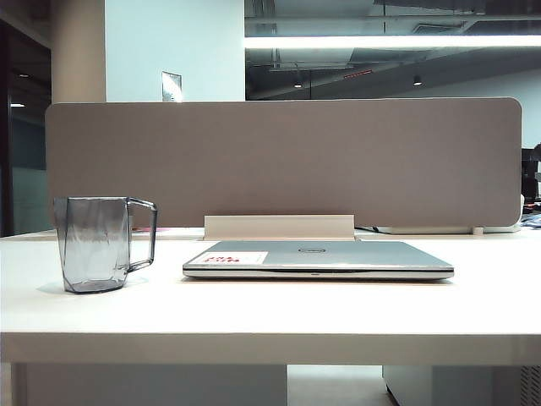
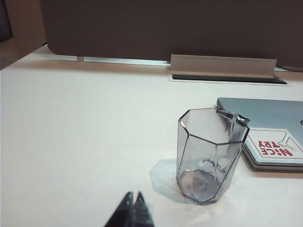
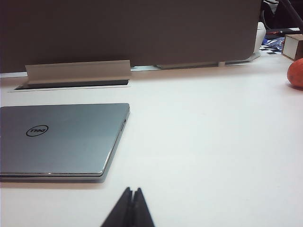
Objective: Pick up the water cup and place it on the side of the laptop close to you.
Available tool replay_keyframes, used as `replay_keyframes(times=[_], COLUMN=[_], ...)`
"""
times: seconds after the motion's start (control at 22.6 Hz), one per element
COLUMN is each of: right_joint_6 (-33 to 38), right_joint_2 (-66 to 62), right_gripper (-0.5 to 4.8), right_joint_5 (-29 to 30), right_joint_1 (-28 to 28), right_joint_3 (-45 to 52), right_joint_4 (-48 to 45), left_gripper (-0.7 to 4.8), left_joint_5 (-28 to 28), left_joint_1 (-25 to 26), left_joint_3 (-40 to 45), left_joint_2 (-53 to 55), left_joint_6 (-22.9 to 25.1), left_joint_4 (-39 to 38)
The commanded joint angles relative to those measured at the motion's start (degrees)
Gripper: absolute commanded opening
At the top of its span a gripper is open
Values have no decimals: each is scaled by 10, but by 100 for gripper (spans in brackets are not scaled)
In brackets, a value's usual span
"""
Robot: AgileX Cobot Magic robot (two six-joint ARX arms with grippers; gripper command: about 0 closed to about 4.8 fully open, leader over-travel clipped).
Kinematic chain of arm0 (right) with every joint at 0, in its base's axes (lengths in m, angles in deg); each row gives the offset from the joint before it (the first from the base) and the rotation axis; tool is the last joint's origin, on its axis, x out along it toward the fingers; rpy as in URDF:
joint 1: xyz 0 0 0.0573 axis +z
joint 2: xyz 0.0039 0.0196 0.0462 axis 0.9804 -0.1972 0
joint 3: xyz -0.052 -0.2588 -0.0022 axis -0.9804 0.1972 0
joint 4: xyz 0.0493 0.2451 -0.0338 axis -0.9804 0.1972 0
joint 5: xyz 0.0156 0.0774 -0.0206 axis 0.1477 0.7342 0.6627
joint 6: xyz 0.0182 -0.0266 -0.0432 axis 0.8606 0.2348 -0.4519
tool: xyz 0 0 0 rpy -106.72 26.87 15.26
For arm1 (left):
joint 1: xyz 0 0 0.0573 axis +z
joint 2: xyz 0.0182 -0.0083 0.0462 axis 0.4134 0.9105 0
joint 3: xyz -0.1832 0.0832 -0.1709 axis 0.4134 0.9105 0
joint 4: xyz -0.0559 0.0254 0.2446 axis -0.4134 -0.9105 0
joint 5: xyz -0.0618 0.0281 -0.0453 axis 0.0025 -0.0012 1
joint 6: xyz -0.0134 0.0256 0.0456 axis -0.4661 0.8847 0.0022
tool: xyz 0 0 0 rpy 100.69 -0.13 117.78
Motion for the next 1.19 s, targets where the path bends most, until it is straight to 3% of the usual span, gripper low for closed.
replay_keyframes(times=[0.04,0.27,0.66,1.19], right_joint_6=[-2,0,29,26], right_joint_2=[1,1,-1,-62], right_gripper=[-1,-2,-3,-3], right_joint_5=[18,90,115,114], right_joint_1=[0,0,3,136], right_joint_3=[3,3,-41,-83], right_joint_4=[-7,-11,-24,-26], left_gripper=[-3,-3,-3,-3], left_joint_5=[2,2,2,18], left_joint_1=[0,0,0,0], left_joint_3=[-2,-2,-2,-2], left_joint_2=[0,0,0,0], left_joint_6=[0,0,0,0], left_joint_4=[8,1,-15,-15])
